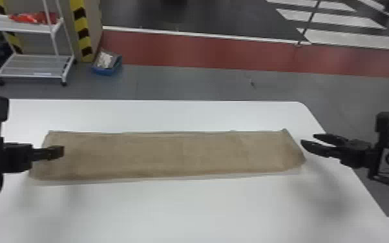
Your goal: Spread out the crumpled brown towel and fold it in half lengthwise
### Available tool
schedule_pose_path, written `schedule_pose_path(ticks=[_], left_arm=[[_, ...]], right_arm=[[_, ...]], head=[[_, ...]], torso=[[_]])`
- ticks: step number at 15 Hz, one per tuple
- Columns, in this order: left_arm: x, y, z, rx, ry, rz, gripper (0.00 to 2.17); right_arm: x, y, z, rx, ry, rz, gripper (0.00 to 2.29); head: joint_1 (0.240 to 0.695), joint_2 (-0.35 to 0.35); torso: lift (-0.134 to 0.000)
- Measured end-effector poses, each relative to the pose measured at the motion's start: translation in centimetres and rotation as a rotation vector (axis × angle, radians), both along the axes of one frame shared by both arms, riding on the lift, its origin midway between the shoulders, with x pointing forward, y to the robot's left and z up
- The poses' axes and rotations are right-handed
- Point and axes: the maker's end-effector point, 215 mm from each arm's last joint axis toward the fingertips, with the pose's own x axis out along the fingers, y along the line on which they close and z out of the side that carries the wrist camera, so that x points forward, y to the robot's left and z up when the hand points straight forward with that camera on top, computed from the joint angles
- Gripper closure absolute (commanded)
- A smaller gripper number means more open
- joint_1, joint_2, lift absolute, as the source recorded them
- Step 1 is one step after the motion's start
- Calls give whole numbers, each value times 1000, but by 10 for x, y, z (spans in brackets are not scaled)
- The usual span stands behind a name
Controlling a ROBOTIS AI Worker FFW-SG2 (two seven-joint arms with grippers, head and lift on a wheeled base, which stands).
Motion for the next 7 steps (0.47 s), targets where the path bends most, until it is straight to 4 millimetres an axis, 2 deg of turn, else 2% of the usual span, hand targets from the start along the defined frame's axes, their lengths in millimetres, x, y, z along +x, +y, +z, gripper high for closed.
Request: schedule_pose_path(ticks=[7], left_arm=[[-5, 0, 2, 0, -14, 0, 198]], right_arm=[[-1, -6, 6, -5, -36, -4, 323]], head=[[695, -179]], torso=[[-124]])
